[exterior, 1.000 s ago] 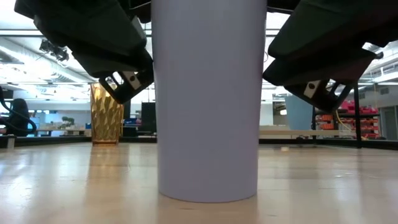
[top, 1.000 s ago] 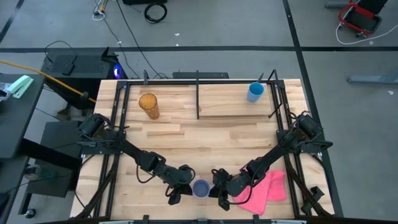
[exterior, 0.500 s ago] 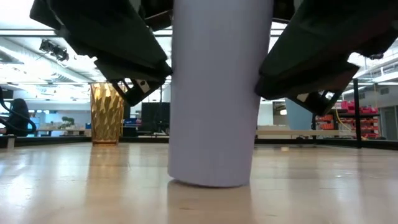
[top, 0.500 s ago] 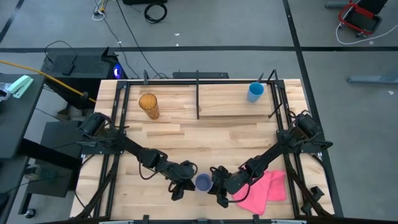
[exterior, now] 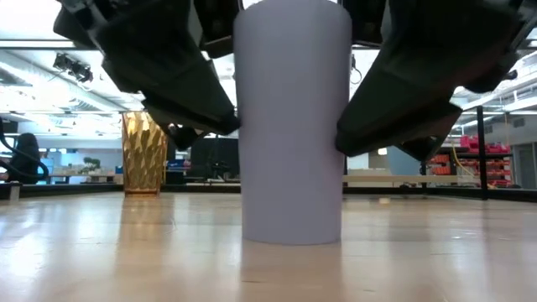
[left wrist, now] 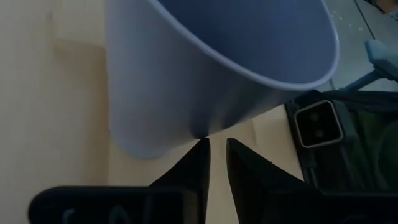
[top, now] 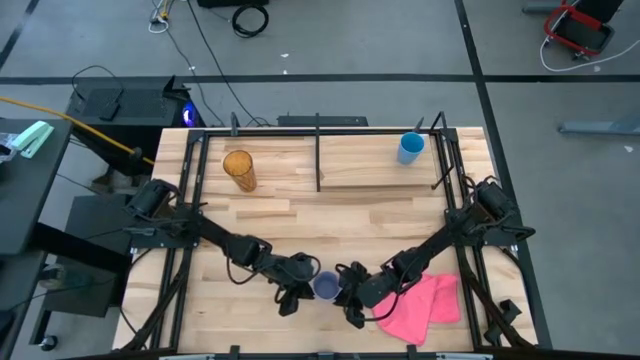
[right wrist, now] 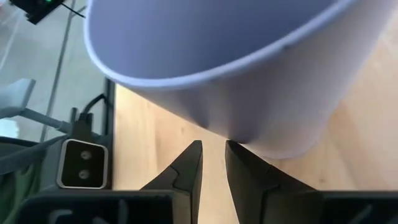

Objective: Stack small to large cups/mugs on shelf
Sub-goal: Put the purple cup on the shelf

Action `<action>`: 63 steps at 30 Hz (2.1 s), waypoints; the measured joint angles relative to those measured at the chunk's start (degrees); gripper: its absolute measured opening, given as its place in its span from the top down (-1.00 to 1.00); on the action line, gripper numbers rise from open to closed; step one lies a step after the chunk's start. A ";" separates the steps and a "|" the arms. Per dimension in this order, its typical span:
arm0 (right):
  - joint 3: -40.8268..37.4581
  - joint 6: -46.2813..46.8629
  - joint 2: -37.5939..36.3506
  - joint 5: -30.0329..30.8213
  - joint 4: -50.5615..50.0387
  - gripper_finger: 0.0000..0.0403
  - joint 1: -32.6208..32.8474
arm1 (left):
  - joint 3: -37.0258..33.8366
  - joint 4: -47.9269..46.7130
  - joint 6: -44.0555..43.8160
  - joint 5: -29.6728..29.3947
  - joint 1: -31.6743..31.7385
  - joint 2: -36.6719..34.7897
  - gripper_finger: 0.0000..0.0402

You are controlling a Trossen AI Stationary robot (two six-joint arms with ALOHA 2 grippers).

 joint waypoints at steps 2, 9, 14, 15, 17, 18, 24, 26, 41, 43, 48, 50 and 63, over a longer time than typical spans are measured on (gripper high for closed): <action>0.00 -0.10 0.00 -0.02 -0.76 0.62 -0.36 | 0.00 -0.02 0.40 0.00 0.49 0.00 0.69; 0.00 -1.46 0.00 -0.20 -1.38 0.62 -1.72 | 0.00 -0.06 1.35 0.17 2.29 0.00 0.72; 0.00 -1.92 -0.07 -0.15 -3.25 0.62 -3.01 | 0.00 -0.02 2.41 0.13 3.70 0.00 0.70; 0.00 -2.00 -0.34 -0.13 -4.21 0.62 -3.27 | 0.00 -0.04 2.54 0.13 4.05 0.00 0.70; 0.00 -2.34 -0.83 -0.09 -5.36 0.62 -3.80 | 0.02 -0.21 3.00 0.11 4.78 0.00 0.69; -0.02 -2.57 -1.33 0.08 -6.50 0.62 -4.00 | 0.04 -0.36 3.04 0.09 5.17 0.00 0.69; -0.02 -3.95 -4.40 1.13 -9.53 0.62 -5.20 | 0.07 -1.36 4.02 0.13 7.57 0.00 0.68; -0.02 -4.44 -5.80 1.54 -10.80 0.62 -5.65 | 0.07 -1.59 4.54 0.09 8.38 0.00 0.68; -0.02 -5.97 -10.51 4.01 -20.39 0.62 -10.26 | 0.07 -2.22 6.65 0.12 14.27 -0.02 0.70; -0.04 -5.97 -10.49 4.05 -21.11 0.62 -10.56 | 0.07 -2.49 6.78 0.11 15.03 -0.02 0.71; -0.04 -5.97 -10.71 3.89 -21.44 0.62 -10.70 | 0.07 -2.64 6.95 0.03 15.40 -0.02 0.72; -0.04 -5.95 -10.71 3.39 -21.53 0.62 -10.70 | 0.07 -2.89 7.82 0.10 15.32 -0.02 0.71; -0.07 2.73 -18.26 -10.15 -22.93 0.62 -8.66 | 0.00 -15.60 6.22 4.95 14.27 -1.46 0.75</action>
